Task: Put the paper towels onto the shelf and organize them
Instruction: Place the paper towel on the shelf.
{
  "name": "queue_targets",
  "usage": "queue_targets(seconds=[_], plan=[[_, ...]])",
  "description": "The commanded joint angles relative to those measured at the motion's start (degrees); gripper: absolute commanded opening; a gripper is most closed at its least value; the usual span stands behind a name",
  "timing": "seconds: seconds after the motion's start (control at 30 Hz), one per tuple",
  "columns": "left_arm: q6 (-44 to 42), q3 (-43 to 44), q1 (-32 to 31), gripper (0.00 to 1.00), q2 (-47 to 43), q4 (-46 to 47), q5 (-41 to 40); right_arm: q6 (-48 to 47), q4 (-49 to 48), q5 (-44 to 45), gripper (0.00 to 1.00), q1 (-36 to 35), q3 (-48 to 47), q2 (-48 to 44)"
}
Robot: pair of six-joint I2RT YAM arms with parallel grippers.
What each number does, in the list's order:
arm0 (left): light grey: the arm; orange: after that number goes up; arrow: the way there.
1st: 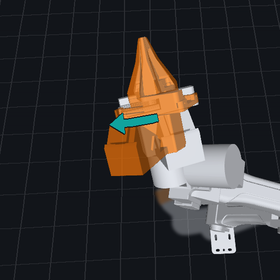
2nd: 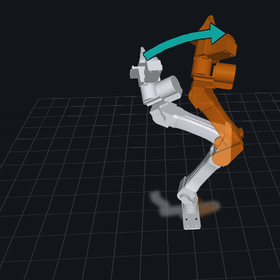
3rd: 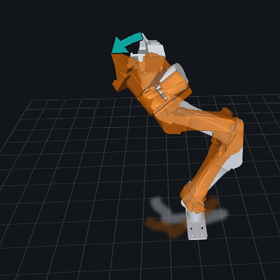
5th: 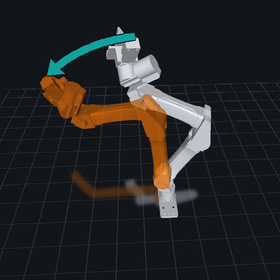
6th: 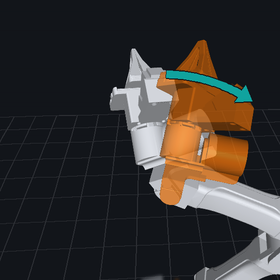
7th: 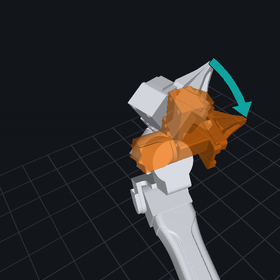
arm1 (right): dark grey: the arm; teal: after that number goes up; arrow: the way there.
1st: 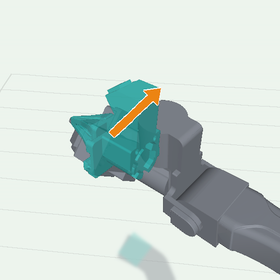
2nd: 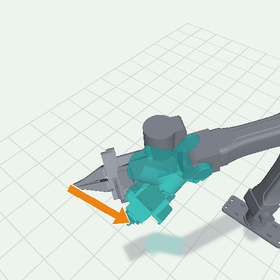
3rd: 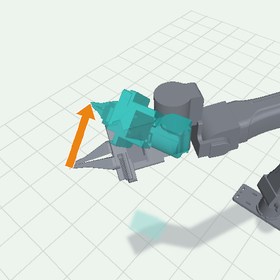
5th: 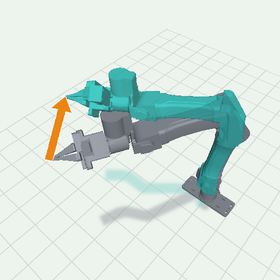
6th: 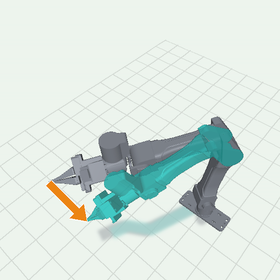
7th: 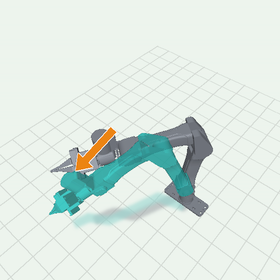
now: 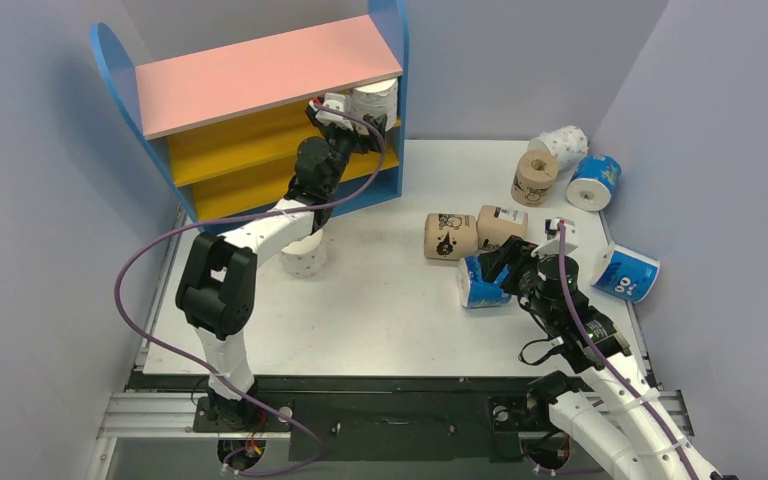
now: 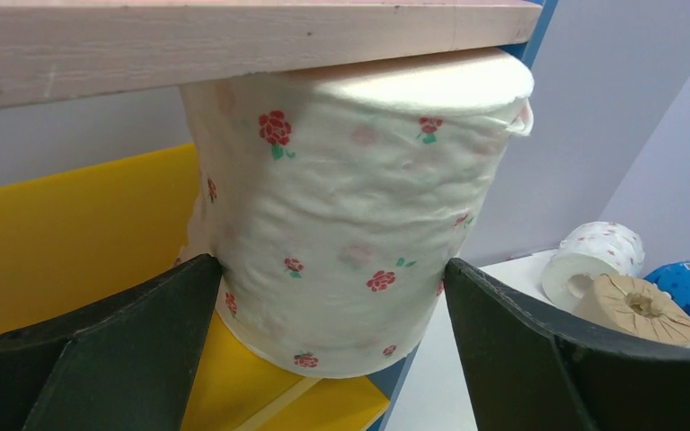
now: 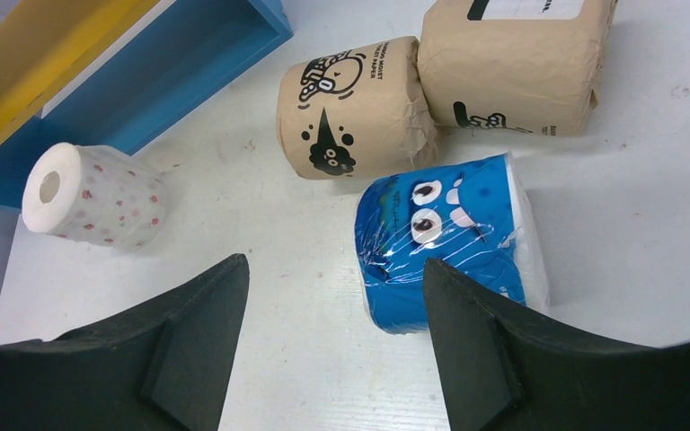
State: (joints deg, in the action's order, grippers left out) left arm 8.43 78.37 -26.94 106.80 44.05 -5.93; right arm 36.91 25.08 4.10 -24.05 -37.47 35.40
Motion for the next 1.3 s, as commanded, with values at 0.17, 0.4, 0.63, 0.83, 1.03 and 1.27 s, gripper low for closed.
queue_targets(seconds=[0.17, 0.4, 0.63, 0.83, 1.03, 1.27], plan=[[-2.87, 5.08, -0.05, 0.94, 3.33, 3.10, -5.19, -1.27, -0.25, 2.04, 0.66, -0.24, -1.83, 0.39], [-3.91, 6.71, 0.04, 0.94, 5.15, 3.44, -6.35, -1.49, -0.08, 2.25, 0.67, -0.20, -1.65, 0.56], [-3.98, 8.68, 0.04, 0.94, 7.28, 3.74, -7.77, -1.13, -0.59, 1.77, 0.66, -0.19, -1.34, 1.24], [-4.20, 10.80, 0.22, 0.94, 8.86, 3.48, -7.83, -0.96, -0.82, 1.63, 0.66, -0.21, -1.02, 1.68], [-4.21, 12.78, 0.26, 0.94, 10.36, 2.79, -7.61, -0.94, -1.13, 1.62, 0.66, -0.21, -1.02, 2.04], [-4.04, 13.49, 0.31, 0.94, 11.20, 2.63, -7.36, -0.96, -1.39, 1.45, 0.66, -0.20, -1.27, 2.44]])
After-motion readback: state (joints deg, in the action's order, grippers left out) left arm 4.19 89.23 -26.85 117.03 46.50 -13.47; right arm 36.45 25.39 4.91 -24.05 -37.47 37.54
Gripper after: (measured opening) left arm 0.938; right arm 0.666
